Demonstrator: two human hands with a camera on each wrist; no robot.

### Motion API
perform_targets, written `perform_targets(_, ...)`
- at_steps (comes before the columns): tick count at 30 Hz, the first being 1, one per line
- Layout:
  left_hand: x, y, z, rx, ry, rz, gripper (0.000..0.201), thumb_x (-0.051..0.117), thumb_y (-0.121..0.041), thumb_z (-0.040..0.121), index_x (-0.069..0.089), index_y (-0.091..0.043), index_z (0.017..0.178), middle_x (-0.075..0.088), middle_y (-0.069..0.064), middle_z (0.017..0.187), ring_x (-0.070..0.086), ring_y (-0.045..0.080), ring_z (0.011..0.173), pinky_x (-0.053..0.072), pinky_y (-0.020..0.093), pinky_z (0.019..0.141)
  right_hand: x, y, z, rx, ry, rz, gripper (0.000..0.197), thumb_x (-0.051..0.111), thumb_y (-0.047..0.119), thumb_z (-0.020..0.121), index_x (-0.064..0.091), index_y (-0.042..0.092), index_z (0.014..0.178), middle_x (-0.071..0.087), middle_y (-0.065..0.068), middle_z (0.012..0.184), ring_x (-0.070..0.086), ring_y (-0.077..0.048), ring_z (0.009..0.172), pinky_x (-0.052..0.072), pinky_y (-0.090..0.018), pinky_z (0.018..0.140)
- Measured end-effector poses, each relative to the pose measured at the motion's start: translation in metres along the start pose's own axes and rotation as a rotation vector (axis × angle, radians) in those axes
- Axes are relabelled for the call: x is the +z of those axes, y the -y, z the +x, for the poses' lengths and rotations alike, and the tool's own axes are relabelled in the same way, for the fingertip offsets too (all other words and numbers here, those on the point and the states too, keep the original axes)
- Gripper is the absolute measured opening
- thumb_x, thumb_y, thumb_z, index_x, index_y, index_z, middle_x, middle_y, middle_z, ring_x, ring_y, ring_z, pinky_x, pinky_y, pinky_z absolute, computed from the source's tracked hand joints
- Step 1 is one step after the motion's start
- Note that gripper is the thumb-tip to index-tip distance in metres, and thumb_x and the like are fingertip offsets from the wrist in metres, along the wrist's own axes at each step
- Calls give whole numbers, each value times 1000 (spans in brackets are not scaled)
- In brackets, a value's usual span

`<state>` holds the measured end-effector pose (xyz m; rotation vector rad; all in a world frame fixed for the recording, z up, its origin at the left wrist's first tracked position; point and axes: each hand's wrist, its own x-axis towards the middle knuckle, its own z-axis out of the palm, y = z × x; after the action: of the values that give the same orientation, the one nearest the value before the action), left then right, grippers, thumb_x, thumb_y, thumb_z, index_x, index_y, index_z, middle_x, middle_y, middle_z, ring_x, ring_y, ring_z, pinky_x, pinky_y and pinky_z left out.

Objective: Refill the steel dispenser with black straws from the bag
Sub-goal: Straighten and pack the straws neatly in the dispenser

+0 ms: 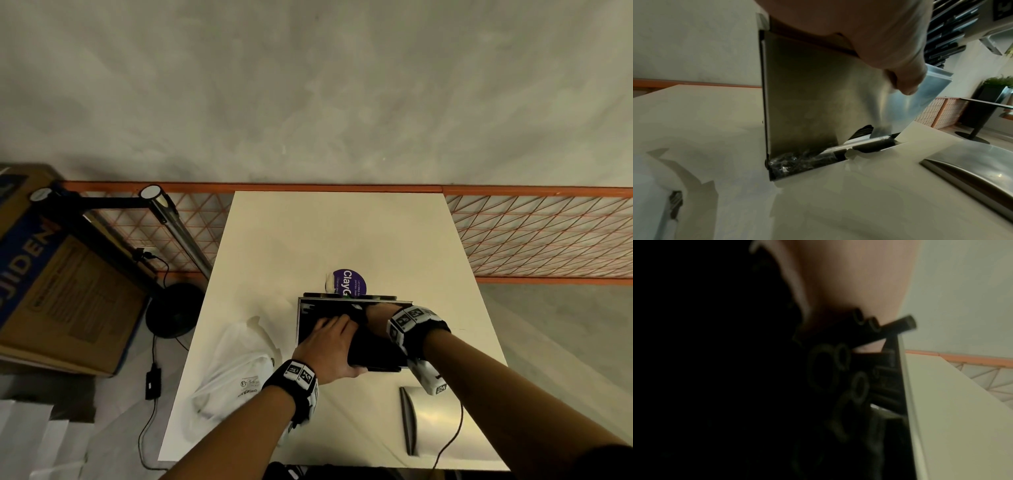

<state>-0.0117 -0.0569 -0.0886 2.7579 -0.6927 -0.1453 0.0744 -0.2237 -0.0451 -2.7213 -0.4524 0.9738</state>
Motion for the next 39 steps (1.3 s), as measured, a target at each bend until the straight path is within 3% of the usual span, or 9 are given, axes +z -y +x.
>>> perform_targets(4, -4, -1, 2, -14, 26, -5, 82, 68, -68, 74, 47, -15, 133, 49, 2, 131, 48, 23, 123, 34, 41, 112, -7, 7, -11, -48, -34, -100, 43, 27, 52, 99, 48, 35, 133, 64, -6, 123, 61, -25, 109, 45, -35, 98)
perform_targets(7, -4, -2, 1, -13, 16, 6, 80, 68, -68, 74, 49, -15, 130, 45, 1, 130, 43, 23, 122, 36, 40, 109, -6, 9, -11, -91, -60, -138, 39, 35, 35, 103, 47, 26, 139, 63, -11, 126, 60, -28, 114, 45, -38, 101)
perform_targets(10, -3, -2, -1, -3, -21, 1, 76, 68, -69, 71, 51, -16, 123, 42, 1, 127, 42, 23, 118, 42, 40, 104, -8, 14, -14, -85, -49, -223, 35, 41, 23, 100, 51, 17, 132, 66, -15, 116, 64, -32, 105, 50, -39, 93)
perform_targets(15, -2, -4, -3, -20, -19, -4, 80, 67, -72, 71, 50, -14, 124, 43, 2, 129, 42, 24, 119, 42, 41, 105, -11, 16, -18, -101, -33, -314, 25, 45, 21, 96, 59, 16, 115, 69, -10, 105, 67, -30, 95, 54, -36, 81)
perform_targets(21, -7, -1, 0, -45, -30, -32, 87, 60, -81, 74, 47, -14, 127, 42, 3, 132, 41, 24, 121, 39, 41, 110, -28, 17, -22, -78, 16, -343, 18, 52, 27, 91, 60, 20, 105, 68, -7, 102, 68, -30, 94, 55, -37, 79)
perform_targets(25, -9, 1, 1, -16, -195, -30, 86, 64, -81, 67, 47, -17, 122, 43, 0, 122, 48, 24, 109, 46, 43, 99, -31, 7, -30, -85, 8, -360, 25, 50, 35, 93, 58, 25, 114, 67, -5, 110, 67, -29, 98, 49, -33, 74)
perform_targets(29, -10, 1, 4, -2, -292, 21, 95, 67, -82, 62, 51, -17, 129, 46, 2, 124, 49, 25, 109, 44, 48, 98, -31, 6, -33, -119, 17, -322, 34, 48, 35, 97, 53, 24, 128, 65, -5, 120, 63, -28, 111, 51, -37, 91)
perform_targets(34, -13, 2, 4, 11, -305, 44, 98, 65, -82, 66, 52, -18, 138, 48, 4, 133, 50, 27, 121, 33, 52, 113, -39, 16, -39, -166, 49, -282, 44, 51, 29, 97, 44, 24, 140, 61, -7, 127, 60, -30, 114, 48, -38, 89)
perform_targets(39, -15, 2, 6, -13, -257, 32, 98, 63, -83, 66, 53, -18, 139, 45, 2, 142, 42, 20, 135, 23, 52, 122, -37, 14, -38, -192, 62, -312, 41, 50, 31, 97, 46, 26, 137, 60, -6, 130, 59, -30, 116, 49, -39, 92)
